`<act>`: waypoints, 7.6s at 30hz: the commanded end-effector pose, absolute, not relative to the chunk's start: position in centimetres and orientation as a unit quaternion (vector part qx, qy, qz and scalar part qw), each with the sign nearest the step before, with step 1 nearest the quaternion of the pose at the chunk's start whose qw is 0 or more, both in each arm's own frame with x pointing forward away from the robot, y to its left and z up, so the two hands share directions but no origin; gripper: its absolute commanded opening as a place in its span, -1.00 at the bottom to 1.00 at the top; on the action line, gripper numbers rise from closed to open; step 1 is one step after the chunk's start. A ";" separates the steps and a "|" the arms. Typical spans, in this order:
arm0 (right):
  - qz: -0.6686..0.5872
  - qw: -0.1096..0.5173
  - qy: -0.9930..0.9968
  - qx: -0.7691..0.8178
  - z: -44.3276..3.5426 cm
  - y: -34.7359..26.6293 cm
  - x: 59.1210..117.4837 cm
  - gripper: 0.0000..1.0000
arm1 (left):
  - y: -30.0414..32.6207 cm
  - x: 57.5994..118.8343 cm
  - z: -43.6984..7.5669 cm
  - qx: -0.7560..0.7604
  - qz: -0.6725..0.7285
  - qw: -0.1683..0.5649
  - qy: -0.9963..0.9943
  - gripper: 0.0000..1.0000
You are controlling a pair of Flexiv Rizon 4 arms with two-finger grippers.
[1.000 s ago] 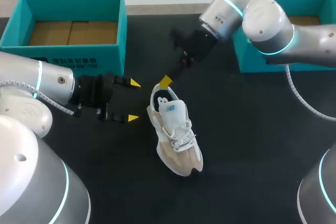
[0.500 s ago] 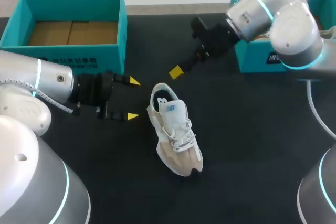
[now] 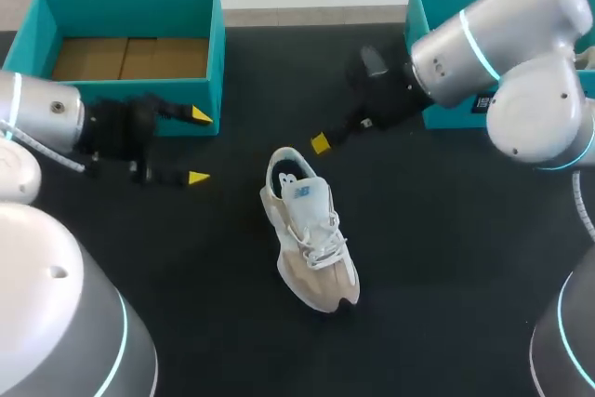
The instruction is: Take the shoe out of the shoebox, open the shoe tongue, remove and reinsert the insole, then place the shoe into the shoebox
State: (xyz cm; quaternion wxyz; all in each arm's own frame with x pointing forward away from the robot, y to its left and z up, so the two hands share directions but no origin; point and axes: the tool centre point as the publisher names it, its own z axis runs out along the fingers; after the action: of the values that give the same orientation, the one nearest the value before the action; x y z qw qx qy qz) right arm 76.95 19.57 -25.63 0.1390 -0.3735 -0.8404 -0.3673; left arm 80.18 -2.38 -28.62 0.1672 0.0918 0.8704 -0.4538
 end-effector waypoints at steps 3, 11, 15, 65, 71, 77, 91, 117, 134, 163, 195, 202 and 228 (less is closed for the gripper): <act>-0.289 0.021 -0.859 -0.422 -24.9 19.8 77.0 -1.00 | -0.5 80.7 -26.7 0.086 -0.436 0.166 0.880 1.00; -0.289 0.021 -0.859 -0.422 -24.9 19.8 77.0 -1.00 | 0.2 81.3 -25.9 0.089 -0.426 0.175 0.883 1.00; -0.289 0.021 -0.859 -0.422 -24.9 19.8 77.0 -1.00 | 0.2 81.3 -25.9 0.089 -0.426 0.175 0.883 1.00; -0.064 -0.012 -0.810 -0.583 -37.4 24.0 76.5 -1.00 | 0.2 81.3 -25.9 0.089 -0.426 0.175 0.883 1.00; -0.041 -0.007 -0.816 -0.576 -38.8 23.8 76.8 -1.00 | 0.2 81.3 -25.9 0.089 -0.426 0.175 0.883 1.00; -0.031 -0.030 -0.817 -0.575 -37.2 23.3 77.2 -1.00 | 0.2 81.3 -25.9 0.089 -0.426 0.175 0.883 1.00; -0.075 -0.032 -0.821 -0.565 -37.8 25.3 79.9 -1.00 | 0.2 81.3 -25.9 0.089 -0.426 0.175 0.883 1.00; 0.058 0.000 -0.829 -0.556 -35.0 23.3 78.1 -1.00 | 0.2 81.3 -25.9 0.089 -0.426 0.175 0.883 1.00; 0.098 0.076 -0.799 -0.588 -34.5 23.0 75.0 -1.00 | 0.2 81.3 -25.9 0.089 -0.426 0.175 0.883 1.00; 0.114 0.083 -0.813 -0.565 -33.2 21.9 74.7 1.00 | 0.2 81.3 -25.9 0.089 -0.426 0.175 0.883 1.00; 0.115 0.043 -0.799 -0.589 -28.9 22.3 70.6 -0.75 | 0.2 81.3 -25.9 0.089 -0.426 0.175 0.883 1.00; 0.135 0.043 -0.807 -0.573 -31.2 21.9 70.8 -0.59 | 0.2 81.3 -25.9 0.089 -0.426 0.175 0.883 1.00; 0.055 -0.038 -0.930 -0.362 -28.6 20.4 76.3 -0.24 | 0.2 81.3 -25.9 0.089 -0.426 0.175 0.883 1.00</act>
State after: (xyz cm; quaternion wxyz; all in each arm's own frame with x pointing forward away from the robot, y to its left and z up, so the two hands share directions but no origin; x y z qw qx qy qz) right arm 75.95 21.09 -30.28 -0.0097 -0.4581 -0.8858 0.0734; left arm 81.33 0.17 -25.98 0.1757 0.0888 0.8822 -0.4277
